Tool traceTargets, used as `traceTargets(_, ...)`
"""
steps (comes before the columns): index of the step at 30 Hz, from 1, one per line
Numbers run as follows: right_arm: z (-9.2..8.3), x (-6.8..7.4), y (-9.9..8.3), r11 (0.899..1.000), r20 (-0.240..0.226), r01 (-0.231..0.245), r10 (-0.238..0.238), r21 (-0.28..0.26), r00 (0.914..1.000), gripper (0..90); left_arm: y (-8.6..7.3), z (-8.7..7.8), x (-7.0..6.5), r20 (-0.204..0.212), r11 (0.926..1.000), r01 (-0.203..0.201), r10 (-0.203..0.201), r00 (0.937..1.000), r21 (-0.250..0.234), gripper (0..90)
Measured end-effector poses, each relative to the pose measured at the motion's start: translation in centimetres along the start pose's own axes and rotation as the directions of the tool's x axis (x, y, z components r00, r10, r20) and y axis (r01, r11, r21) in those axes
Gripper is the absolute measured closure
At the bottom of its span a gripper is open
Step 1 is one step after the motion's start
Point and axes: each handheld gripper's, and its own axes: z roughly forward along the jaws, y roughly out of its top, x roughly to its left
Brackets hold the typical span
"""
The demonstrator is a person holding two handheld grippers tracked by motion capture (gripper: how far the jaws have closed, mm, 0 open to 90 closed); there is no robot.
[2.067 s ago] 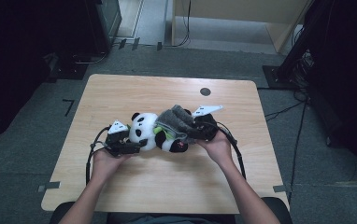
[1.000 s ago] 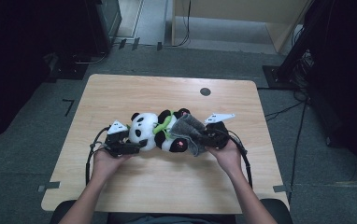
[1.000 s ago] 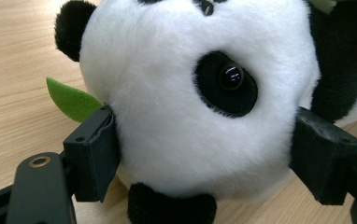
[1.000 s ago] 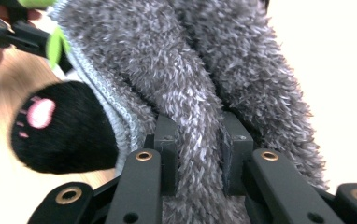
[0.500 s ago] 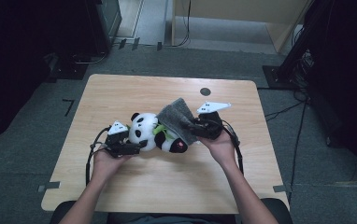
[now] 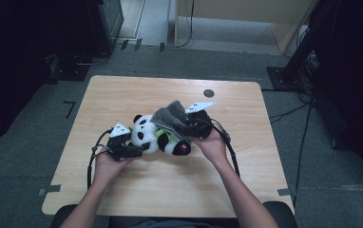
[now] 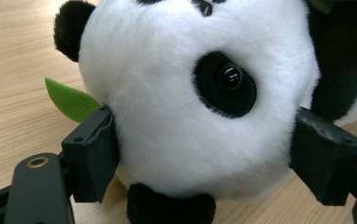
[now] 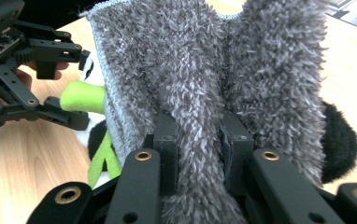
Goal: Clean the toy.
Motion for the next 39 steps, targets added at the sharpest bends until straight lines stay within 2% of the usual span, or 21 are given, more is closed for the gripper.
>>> traceTargets(4,-0.1,-0.2,-0.4,1.0,-0.004,-0.009,0.009,0.0,1.0,73.1,0.0,0.0,0.0,0.0,1.0,-0.009,0.009,1.0,0.002,18.2)
traceTargets(6,-0.2,-0.3,-0.6,1.0,0.002,0.006,-0.006,0.003,1.0,73.0,0.0,0.0,0.0,0.001,0.9999,-0.012,0.012,0.9999,0.001,18.3)
traceTargets(11,-0.6,-0.6,-1.4,1.0,0.001,0.007,-0.007,-0.001,1.0,73.0,-0.1,0.0,0.0,0.002,0.9999,-0.015,0.015,0.9999,0.001,18.3)
traceTargets(17,-1.2,-1.1,-2.8,0.999,-0.007,-0.027,0.026,-0.021,0.9996,72.9,-0.1,0.0,0.0,0.008,0.9999,-0.014,0.014,0.9999,-0.001,18.3)
traceTargets(30,-2.2,-2.5,-5.7,0.996,0.019,-0.089,0.089,0.026,0.9959,72.9,-0.2,0.0,0.3,0.02,0.9999,-0.013,0.013,0.9997,-0.011,17.9)
traceTargets(33,-2.3,-2.7,-6.3,0.996,0.038,-0.078,0.077,0.036,0.9963,72.9,-0.2,0.0,0.3,0.022,0.9999,-0.012,0.012,0.9997,-0.012,17.6)
traceTargets(39,-2.4,-3.3,-7.1,0.993,0.05,-0.101,0.098,0.062,0.994,72.9,-0.2,0.0,0.4,0.024,0.9998,-0.012,0.013,0.9996,-0.016,17.3)
